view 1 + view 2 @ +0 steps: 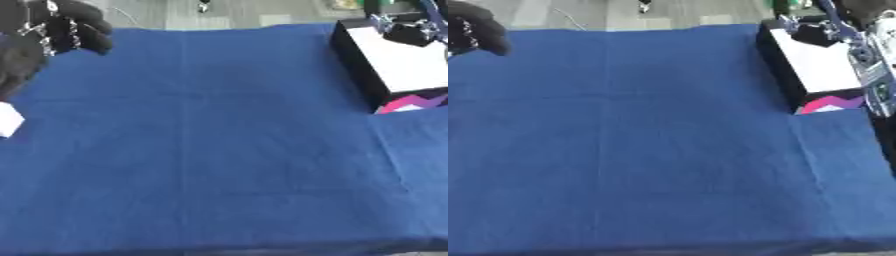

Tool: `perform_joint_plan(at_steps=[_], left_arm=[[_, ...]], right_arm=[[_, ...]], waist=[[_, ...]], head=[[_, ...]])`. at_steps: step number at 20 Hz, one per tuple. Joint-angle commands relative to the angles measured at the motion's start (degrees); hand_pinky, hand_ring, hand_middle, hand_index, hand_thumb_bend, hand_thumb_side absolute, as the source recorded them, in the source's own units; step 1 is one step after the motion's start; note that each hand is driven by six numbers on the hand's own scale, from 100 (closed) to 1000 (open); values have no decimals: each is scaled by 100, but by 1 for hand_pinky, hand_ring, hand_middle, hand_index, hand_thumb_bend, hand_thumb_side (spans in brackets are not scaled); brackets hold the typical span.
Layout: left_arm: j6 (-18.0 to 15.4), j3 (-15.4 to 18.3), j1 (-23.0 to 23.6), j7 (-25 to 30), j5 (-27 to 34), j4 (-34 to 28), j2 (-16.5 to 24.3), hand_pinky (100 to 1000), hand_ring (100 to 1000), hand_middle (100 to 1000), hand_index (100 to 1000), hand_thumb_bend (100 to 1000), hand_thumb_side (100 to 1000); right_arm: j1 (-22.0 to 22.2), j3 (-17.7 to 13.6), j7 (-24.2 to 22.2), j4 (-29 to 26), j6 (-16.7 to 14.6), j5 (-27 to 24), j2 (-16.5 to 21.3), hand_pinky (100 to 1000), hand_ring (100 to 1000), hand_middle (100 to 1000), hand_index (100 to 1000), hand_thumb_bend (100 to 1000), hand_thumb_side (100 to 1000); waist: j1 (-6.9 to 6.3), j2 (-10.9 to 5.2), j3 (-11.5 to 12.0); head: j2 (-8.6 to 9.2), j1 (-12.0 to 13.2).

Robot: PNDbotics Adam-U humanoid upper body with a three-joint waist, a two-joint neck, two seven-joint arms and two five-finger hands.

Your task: Pick up the objects with one hand, pass them to the other hand, and then place them into the box on the other side of the table.

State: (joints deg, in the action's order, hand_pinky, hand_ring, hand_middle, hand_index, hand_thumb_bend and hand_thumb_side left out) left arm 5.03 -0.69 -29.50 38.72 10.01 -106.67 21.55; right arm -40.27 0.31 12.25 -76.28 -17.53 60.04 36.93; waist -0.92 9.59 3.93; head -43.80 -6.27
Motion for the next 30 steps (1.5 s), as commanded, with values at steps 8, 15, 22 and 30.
perform_joint_plan(at_steps=[8,15,22,30], left_arm=[[30,126,102,39,17,-302,-56,781,728,716,841,457,944],[56,157,141,25,39,-340,-60,782,728,717,842,456,941],[82,166,156,42,63,-348,-60,782,728,718,843,456,942],[91,175,163,38,79,-349,-49,782,729,719,844,456,940]], right_arm=[[-723,-436,277,1874,364,-204,112,786,658,476,867,100,100],[-789,-527,306,2705,540,-342,137,801,689,530,911,100,100],[-803,-544,-37,3225,611,-317,168,820,731,606,958,100,142],[-749,-600,-111,3476,886,-284,225,876,839,904,1000,255,585]], waist=[[-4,-64,95],[14,-64,125],[25,-71,131],[44,-75,140]], head=[[-20,-55],[-31,-58],[-32,-67],[-11,-81]])
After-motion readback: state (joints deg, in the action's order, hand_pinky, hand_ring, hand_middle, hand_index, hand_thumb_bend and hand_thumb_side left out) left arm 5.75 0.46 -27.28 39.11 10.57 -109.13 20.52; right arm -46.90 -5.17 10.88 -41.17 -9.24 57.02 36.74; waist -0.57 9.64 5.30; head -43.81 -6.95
